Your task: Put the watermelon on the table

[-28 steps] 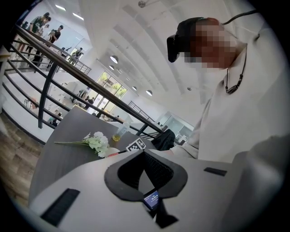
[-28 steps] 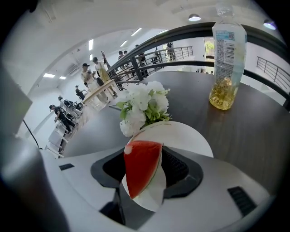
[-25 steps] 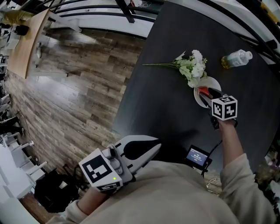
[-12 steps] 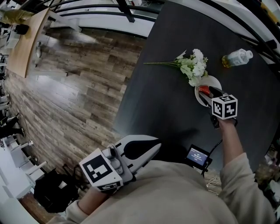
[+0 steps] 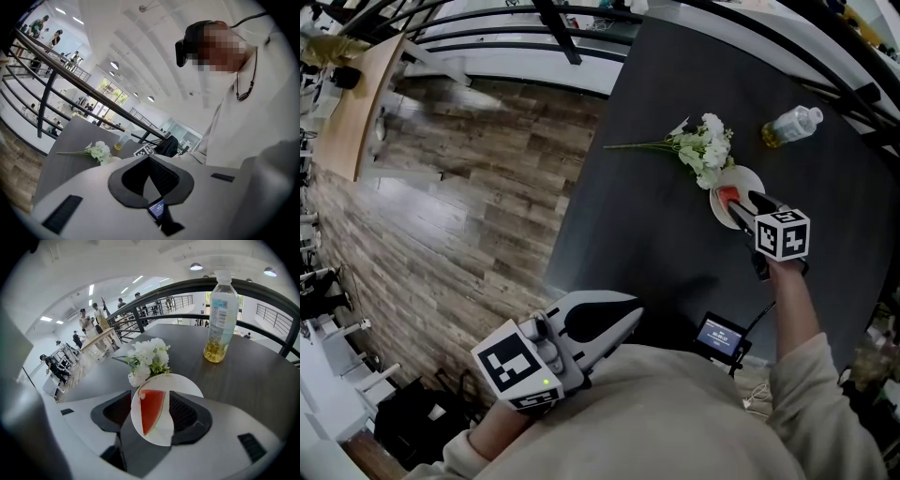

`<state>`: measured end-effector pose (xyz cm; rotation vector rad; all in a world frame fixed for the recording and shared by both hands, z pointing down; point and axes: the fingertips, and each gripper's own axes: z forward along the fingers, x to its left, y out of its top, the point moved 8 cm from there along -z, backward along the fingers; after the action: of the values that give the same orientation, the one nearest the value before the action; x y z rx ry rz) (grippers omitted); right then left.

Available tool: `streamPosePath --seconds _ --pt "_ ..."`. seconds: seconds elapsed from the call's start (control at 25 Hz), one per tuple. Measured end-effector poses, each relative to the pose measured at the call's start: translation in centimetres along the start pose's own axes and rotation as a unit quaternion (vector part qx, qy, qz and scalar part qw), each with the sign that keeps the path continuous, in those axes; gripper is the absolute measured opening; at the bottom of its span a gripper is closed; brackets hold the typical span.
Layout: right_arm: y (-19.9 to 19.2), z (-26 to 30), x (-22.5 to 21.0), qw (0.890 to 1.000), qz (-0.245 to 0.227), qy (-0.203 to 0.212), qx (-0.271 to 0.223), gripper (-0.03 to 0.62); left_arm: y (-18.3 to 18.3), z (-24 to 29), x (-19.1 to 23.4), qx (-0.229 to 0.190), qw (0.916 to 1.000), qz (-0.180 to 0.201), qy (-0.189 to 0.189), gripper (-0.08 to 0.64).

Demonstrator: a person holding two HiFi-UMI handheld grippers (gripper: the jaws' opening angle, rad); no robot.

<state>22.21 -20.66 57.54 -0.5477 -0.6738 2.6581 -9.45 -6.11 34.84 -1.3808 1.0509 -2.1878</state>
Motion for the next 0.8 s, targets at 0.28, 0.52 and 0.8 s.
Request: streamPosePath --seconds 0.28,0.52,0.8 --pt "0.3 -3.3 0.6 1.000 0.012 -0.014 -0.024 0.261 1.1 -1.1 -0.8 -0.011 0.9995 0.029 -0.012 0.003" --pt "0.2 -5.9 1.3 0.998 0.034 -0.020 -0.044 0.182 2.5 -1.6 -2.0 -0.016 0.9980 0.055 -0.027 0.003" --pt "-1.0 -8.6 1.8 0.994 0.071 -0.025 -0.077 0.082 3.7 -2.0 -2.8 -0.026 0.9954 0.080 -0.046 0.003"
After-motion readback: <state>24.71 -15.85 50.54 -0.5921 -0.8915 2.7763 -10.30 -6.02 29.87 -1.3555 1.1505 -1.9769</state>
